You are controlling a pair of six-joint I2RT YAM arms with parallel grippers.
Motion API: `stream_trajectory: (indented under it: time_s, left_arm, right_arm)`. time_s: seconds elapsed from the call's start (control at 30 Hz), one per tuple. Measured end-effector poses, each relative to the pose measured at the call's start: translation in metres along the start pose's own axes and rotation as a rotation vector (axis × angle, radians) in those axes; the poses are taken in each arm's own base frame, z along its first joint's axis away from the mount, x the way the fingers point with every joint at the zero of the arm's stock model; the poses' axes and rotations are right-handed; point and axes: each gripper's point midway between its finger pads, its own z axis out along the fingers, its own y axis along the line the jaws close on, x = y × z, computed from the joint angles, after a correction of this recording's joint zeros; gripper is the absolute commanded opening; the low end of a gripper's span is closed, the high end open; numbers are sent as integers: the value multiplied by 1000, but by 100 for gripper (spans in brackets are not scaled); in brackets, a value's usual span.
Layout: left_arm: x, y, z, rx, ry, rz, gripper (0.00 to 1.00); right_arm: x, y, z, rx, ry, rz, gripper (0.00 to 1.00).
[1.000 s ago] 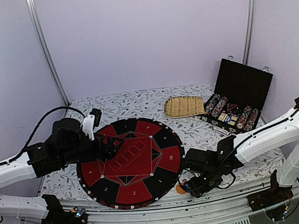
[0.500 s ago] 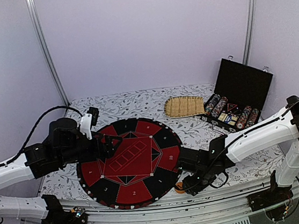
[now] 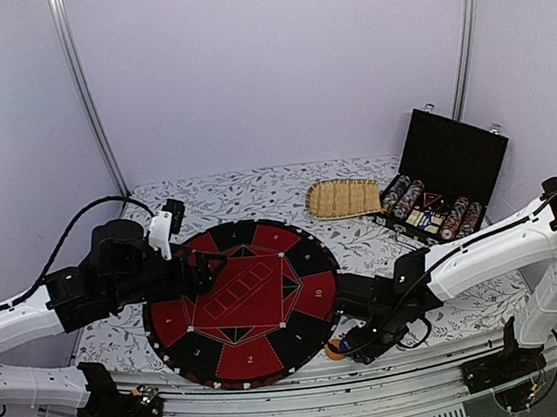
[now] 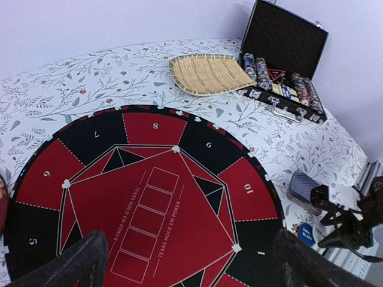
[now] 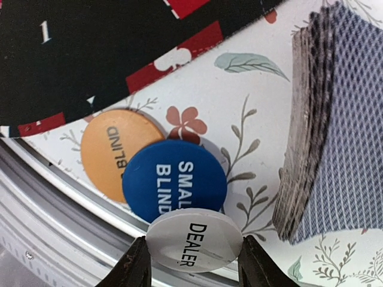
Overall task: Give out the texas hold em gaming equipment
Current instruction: Pick up the dealer button from the corner of the board, then place the dealer button at position 9.
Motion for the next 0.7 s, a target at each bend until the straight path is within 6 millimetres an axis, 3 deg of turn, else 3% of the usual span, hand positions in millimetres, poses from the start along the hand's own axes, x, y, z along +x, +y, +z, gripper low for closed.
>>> stream_trajectory:
  time_s: [0.2,0.4,0.57,0.7]
  left_arm:
    - [2,0,2,-3,7,6,98]
    - [6,0,6,-6,22,8,98]
    - [6,-4,10,9,34,-9,98]
    - [1,-9,11,25,35,-38,98]
  right_arm:
    - [-5,7,-22,-60,-41,-11,28]
    - [-22,25,-64,-184,-167,-68,28]
    - [-62,48,-116,-308,-381,-140,26]
    - [-102,44,-143,-334,-519,-146,28]
